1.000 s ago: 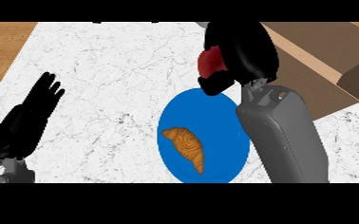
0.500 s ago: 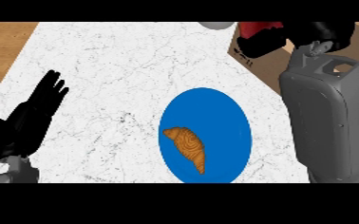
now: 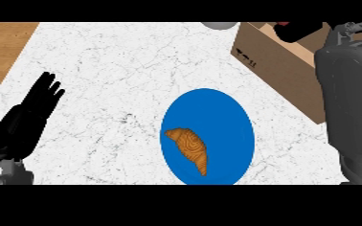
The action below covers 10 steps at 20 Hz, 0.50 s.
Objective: Pick the pear from the plate and place it in the cardboard box
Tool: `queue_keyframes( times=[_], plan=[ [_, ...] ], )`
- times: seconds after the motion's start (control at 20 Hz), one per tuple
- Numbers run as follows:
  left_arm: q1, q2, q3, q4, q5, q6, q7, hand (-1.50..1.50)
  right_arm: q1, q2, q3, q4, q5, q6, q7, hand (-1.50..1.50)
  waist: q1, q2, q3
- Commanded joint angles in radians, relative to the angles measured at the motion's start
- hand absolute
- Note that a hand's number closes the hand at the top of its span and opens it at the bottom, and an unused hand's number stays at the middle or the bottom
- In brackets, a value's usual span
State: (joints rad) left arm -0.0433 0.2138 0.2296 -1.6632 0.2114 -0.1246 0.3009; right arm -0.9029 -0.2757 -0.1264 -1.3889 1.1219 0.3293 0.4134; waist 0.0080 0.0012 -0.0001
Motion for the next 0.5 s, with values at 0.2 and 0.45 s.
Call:
queue_keyframes(
  times=[0.2, 0.45],
  plan=[
    [-0.010, 0.005, 0.007, 0.018, 0.013, -0.025, -0.007, 0.00, -0.004, -0.053, -0.060, 0.274, -0.029, -0.203, -0.189, 1.50, 0.004, 0.002, 0.000],
    [0.029, -0.036, -0.016, -0.024, -0.007, 0.004, -0.010, 0.00, 0.028, -0.069, -0.084, 0.423, -0.051, -0.288, -0.295, 1.50, 0.006, 0.002, 0.000]
  ],
)
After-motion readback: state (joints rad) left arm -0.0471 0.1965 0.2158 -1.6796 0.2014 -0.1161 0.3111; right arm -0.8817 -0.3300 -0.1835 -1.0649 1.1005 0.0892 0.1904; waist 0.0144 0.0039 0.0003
